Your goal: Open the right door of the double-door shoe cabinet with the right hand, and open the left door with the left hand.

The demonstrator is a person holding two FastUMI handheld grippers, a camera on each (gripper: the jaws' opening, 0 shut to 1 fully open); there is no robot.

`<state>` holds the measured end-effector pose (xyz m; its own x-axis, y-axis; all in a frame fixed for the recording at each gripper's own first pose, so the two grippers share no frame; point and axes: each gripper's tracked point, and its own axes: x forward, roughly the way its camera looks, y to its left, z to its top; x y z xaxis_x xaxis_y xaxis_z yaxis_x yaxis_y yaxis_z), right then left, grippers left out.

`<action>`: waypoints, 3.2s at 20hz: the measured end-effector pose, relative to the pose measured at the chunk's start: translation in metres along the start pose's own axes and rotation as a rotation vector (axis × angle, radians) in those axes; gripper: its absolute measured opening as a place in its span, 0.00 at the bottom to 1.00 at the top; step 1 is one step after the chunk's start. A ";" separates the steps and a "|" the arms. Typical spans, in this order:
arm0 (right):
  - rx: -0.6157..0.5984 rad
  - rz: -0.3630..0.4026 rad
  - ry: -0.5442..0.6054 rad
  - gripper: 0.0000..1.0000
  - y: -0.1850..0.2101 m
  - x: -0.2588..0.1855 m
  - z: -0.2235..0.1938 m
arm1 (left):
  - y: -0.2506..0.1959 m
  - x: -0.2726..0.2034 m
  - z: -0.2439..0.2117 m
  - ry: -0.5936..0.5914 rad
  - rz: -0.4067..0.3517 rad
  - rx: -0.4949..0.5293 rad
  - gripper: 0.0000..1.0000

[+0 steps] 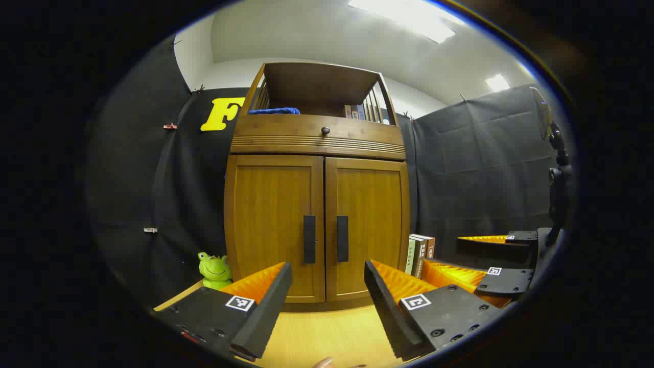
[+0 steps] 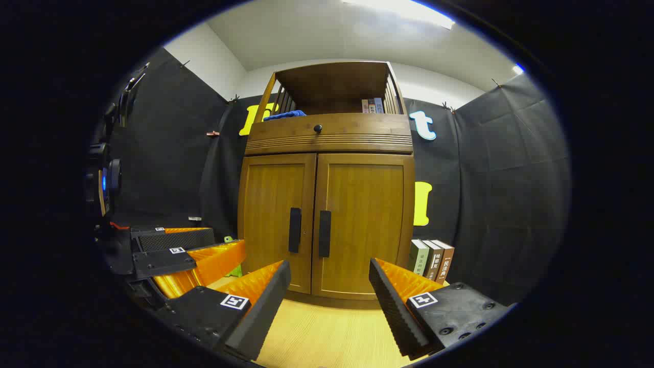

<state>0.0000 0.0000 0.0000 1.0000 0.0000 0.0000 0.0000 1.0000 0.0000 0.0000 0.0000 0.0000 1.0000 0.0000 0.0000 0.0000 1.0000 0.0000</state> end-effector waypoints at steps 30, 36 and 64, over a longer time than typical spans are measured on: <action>0.006 0.023 0.018 0.98 0.005 0.054 -0.001 | 0.026 0.016 -0.004 0.013 0.023 -0.019 0.95; -0.022 0.021 -0.018 0.98 0.014 0.091 0.001 | 0.032 0.017 -0.004 0.005 0.021 -0.036 0.95; -0.048 -0.162 0.047 0.59 0.000 0.298 -0.078 | 0.060 0.009 -0.025 0.123 -0.011 -0.065 0.95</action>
<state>0.2979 0.0004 -0.0775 0.9858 -0.1626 -0.0432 0.1603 0.9857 -0.0514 0.0087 0.0597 -0.0252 0.9924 -0.0148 -0.1221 0.0069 0.9979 -0.0651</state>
